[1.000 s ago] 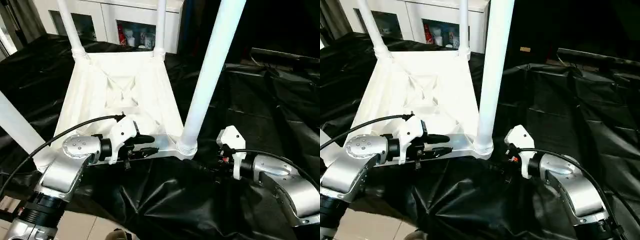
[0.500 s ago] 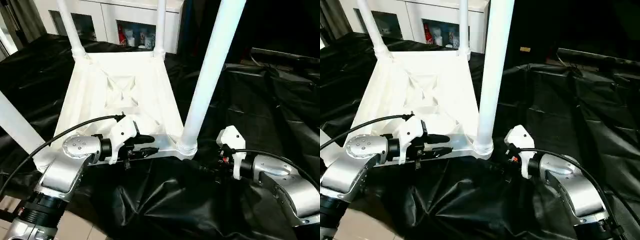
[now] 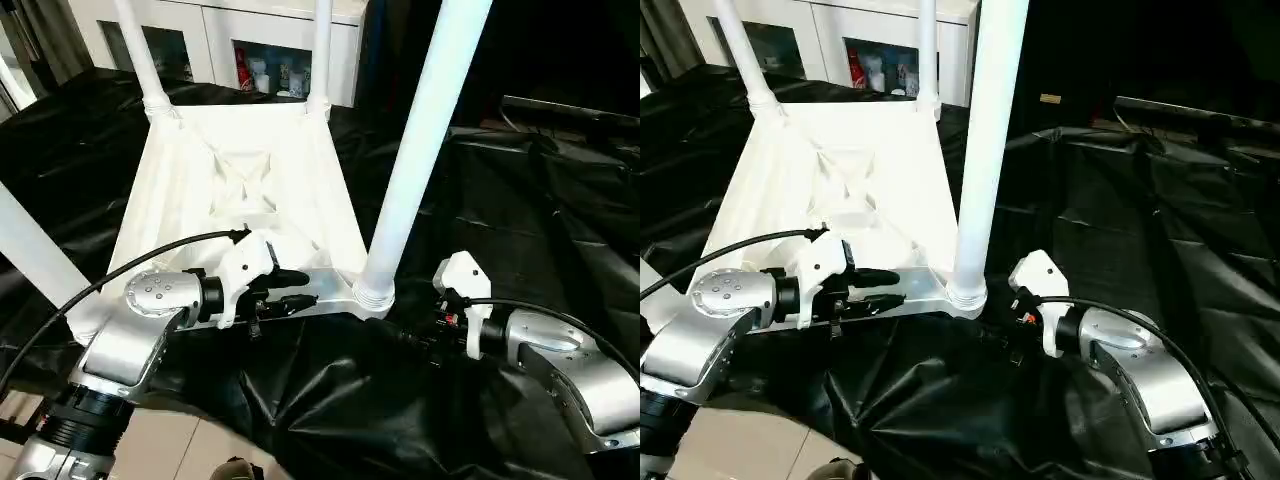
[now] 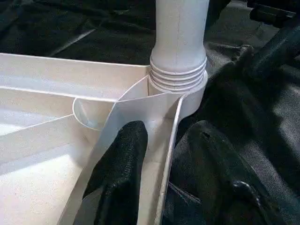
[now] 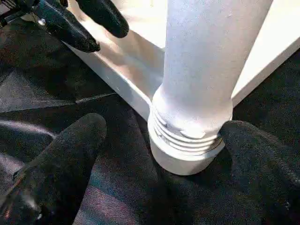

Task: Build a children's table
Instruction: Rotate leg to tighten

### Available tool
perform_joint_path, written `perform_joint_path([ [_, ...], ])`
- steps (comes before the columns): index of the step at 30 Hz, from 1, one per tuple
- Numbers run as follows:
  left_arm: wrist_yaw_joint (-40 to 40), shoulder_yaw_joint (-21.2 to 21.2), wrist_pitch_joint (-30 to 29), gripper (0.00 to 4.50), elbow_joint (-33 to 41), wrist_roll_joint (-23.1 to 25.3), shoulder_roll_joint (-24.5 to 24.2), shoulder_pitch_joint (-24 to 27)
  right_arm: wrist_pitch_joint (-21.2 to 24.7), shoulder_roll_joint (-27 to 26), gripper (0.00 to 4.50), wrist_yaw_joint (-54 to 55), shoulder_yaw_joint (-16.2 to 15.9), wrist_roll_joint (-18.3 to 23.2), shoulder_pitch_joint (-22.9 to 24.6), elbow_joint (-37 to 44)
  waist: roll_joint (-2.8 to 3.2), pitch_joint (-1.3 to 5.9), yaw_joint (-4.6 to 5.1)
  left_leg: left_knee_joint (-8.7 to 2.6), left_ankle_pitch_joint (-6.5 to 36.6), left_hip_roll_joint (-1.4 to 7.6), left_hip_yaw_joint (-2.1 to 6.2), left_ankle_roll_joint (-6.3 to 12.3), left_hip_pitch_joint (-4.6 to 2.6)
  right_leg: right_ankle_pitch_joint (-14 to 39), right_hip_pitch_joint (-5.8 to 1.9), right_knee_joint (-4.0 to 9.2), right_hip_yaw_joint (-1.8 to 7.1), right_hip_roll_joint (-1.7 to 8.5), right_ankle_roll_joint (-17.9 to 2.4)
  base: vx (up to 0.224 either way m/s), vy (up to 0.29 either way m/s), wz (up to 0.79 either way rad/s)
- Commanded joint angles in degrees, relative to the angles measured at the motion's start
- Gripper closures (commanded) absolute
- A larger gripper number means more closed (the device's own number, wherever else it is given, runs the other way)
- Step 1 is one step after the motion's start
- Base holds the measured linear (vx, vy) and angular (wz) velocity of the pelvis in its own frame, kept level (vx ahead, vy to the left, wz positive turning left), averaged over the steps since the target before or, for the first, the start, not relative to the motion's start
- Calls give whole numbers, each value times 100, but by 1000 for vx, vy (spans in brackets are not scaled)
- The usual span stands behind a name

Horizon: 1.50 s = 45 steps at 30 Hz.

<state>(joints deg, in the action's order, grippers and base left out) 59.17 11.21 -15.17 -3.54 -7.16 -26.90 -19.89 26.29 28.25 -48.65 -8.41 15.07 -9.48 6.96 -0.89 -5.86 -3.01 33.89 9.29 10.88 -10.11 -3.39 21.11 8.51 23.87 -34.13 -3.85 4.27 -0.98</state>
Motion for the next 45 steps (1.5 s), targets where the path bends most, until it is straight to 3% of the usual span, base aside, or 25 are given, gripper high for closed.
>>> perform_joint_path([
  [1,13,50,-49,278,73,-26,-47,22,-28,37,0,-23,-35,20,-18,193,9,419,-5,-418,2006,167,93,92,-73,3008,-229,565,229,333,-539,0,0,0],
  [45,13,50,-49,278,73,-26,-47,22,-28,37,0,-23,-35,20,-18,193,11,416,-4,-420,2029,168,94,87,-77,3027,-226,569,227,335,-540,0,0,0],
])
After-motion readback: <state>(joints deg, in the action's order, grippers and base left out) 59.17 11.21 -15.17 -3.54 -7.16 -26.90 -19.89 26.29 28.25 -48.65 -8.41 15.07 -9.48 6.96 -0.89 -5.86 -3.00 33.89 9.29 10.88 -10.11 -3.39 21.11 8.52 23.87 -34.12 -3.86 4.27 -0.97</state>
